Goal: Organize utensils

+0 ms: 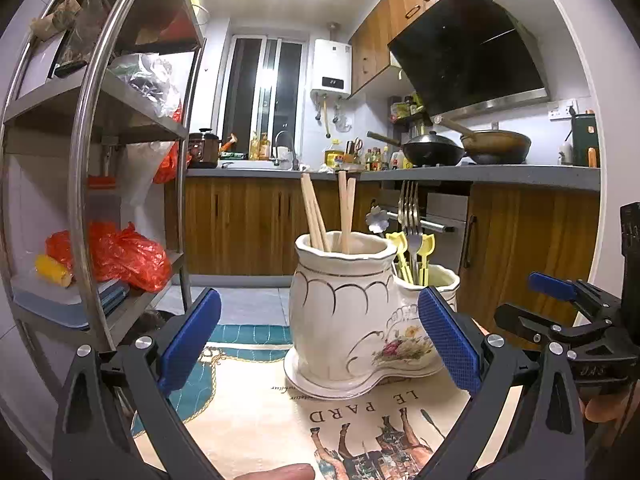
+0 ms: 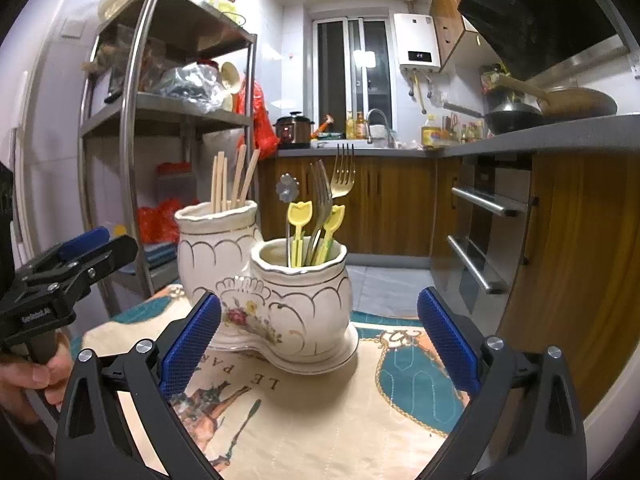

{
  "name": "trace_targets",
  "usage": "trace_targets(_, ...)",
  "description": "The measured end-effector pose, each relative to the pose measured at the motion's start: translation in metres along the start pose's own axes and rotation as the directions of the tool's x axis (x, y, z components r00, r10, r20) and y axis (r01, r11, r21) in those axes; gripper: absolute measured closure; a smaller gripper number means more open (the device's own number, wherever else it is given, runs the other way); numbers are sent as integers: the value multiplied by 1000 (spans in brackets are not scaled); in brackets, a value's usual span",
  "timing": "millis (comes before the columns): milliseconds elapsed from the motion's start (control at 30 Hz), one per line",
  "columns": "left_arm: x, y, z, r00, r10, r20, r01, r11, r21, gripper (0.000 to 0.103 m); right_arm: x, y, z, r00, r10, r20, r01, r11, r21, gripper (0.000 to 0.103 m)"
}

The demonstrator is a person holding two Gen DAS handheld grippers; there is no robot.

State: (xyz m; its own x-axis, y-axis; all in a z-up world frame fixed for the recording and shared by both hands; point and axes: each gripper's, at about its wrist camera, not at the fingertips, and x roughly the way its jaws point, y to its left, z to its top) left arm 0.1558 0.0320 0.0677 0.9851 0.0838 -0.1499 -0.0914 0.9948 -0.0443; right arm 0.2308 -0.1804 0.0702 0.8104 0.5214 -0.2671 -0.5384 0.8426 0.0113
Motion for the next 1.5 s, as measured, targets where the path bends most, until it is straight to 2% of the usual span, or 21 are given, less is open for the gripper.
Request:
trace_targets(167,3,2,-1,1000,14,-19,-14,1000,-6,6,4,0,-1,1000,-7,-24,7,1000,-5,5)
trace_targets(1500,2,2,0,1000,5,-22,-5,1000,8,5,3,-1,-1,1000,-11,-23,11,1000,0,5)
